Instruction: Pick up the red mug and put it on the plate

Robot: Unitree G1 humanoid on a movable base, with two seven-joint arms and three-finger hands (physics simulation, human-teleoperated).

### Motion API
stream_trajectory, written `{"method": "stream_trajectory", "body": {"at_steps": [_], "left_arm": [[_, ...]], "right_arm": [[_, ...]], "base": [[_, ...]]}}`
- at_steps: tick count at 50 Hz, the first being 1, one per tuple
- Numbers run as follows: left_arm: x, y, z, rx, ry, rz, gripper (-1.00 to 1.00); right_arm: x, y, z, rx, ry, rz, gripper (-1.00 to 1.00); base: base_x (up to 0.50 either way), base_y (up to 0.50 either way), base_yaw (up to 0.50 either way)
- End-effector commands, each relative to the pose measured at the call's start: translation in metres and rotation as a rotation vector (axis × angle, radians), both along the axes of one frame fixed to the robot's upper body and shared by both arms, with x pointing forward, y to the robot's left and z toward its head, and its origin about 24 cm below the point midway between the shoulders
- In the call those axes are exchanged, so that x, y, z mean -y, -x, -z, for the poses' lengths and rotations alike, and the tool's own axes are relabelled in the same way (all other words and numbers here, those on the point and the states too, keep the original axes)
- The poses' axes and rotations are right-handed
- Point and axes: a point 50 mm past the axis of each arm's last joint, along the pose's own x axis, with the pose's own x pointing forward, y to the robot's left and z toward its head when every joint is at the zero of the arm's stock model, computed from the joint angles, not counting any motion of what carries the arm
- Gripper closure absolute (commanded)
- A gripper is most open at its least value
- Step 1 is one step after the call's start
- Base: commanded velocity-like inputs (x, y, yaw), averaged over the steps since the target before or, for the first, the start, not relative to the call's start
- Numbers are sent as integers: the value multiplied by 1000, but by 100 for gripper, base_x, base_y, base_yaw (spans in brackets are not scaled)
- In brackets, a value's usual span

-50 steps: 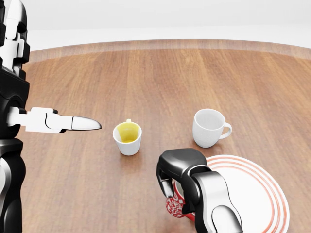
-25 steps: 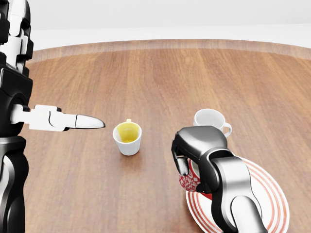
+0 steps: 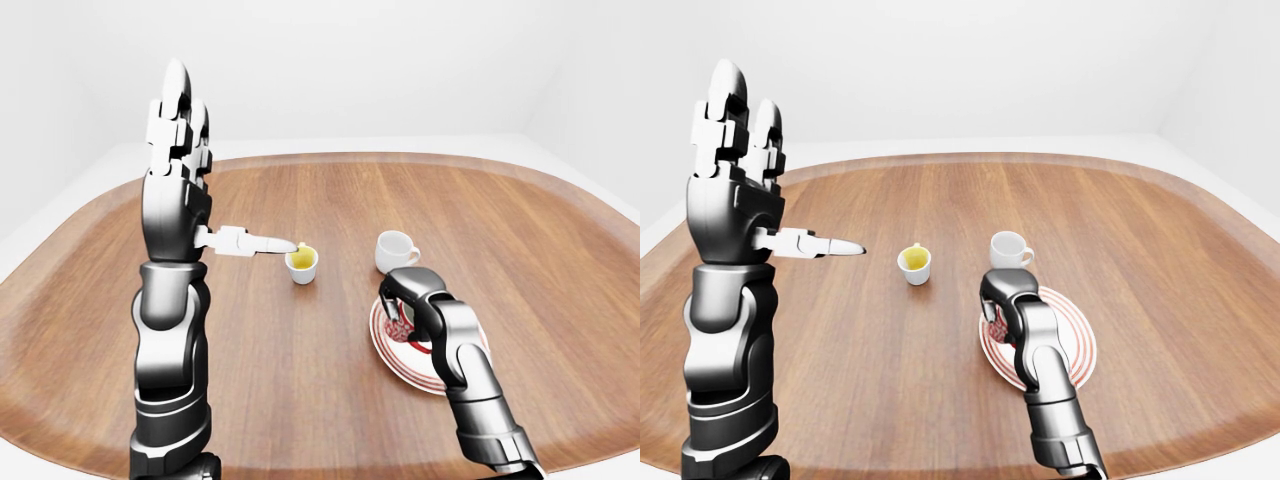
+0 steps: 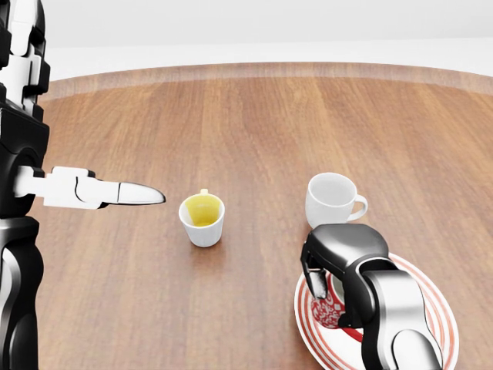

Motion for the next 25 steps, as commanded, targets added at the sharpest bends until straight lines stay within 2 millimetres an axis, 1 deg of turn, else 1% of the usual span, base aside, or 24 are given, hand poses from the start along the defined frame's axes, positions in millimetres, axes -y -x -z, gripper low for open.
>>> {"method": "stream_trajectory", "body": {"at_steps": [1, 13, 21, 25], "left_arm": [[0, 1, -1, 5, 1, 0, -100], [1, 1, -1, 5, 2, 0, -100], [1, 0, 1, -3, 3, 1, -100], [0, -1, 4, -16, 4, -2, -100]], "right_arm": [[15, 6, 4, -14, -18, 33, 100], [23, 7, -5, 25, 3, 57, 100], [28, 9, -7, 36, 26, 73, 100], [30, 10, -4, 26, 31, 81, 100]], "base": [[0, 0, 0], [0, 0, 0], [0, 0, 0], [0, 0, 0]]}}
